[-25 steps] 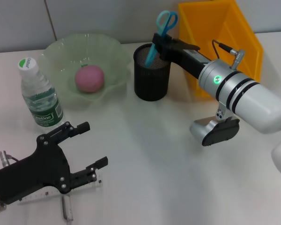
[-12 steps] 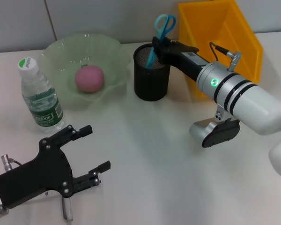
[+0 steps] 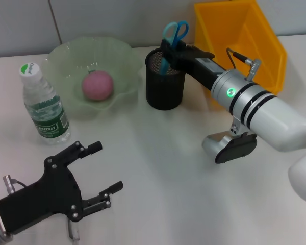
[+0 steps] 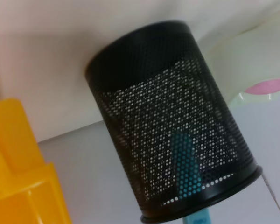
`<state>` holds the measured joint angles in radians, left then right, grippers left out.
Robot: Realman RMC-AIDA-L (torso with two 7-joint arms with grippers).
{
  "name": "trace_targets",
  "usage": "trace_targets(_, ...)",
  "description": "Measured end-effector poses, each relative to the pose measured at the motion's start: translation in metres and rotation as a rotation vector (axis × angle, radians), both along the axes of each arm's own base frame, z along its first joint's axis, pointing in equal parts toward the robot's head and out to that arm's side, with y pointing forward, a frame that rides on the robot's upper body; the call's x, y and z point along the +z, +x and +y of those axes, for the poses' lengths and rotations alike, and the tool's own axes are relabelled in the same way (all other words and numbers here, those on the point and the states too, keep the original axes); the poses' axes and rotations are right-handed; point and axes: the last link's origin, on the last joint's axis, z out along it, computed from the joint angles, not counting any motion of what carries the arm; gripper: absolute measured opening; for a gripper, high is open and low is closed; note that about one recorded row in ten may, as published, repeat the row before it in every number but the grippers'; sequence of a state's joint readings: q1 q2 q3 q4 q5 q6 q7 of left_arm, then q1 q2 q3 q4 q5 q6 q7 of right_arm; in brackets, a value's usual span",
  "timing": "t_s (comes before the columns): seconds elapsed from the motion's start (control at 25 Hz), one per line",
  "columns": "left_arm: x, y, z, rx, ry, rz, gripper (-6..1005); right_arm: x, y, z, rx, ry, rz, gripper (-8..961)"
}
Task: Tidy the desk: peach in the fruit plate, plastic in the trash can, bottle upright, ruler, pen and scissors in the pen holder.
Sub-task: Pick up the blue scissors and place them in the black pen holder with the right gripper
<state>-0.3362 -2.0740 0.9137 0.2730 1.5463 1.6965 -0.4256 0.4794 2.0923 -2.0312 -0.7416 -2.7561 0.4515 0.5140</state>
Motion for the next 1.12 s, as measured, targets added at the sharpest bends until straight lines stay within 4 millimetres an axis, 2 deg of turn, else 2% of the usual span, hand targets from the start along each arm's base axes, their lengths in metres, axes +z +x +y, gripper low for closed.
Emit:
trace_targets(0.12,-0.003,-0.001,-0.003,-0.008,0.021,0.005,792,-0.002,0.002,-0.002,0.006,0.003,-0.004,421)
trace_targets(0.28,-0.002,-0.002,-0.004,-0.009,0.03,0.006,792,-0.002,0.004,-0.003,0.006,0.005,-0.007,421)
trace_targets(0.56,-0.002,-0.002,-0.004,-0.007,0.033,0.003,792,0.002,-0.004,-0.001,0.01,0.026,0.028,422)
trace_targets(0.88,-0.001,-0.001,-0.002,-0.005,0.041,-0.001,792,0.005,-0.007,-0.004,0.041,0.052,0.053,640)
trace_targets(1.0,-0.001,-0.001,-0.002,-0.006,0.041,-0.001,792,0.01,-0.014,-0.005,0.064,0.074,0.109,638)
trace_targets(1.12,0.0,0.0,0.002,-0.004,0.051,0.001,792,0.02,-0.022,-0.005,0.072,0.095,0.237,636)
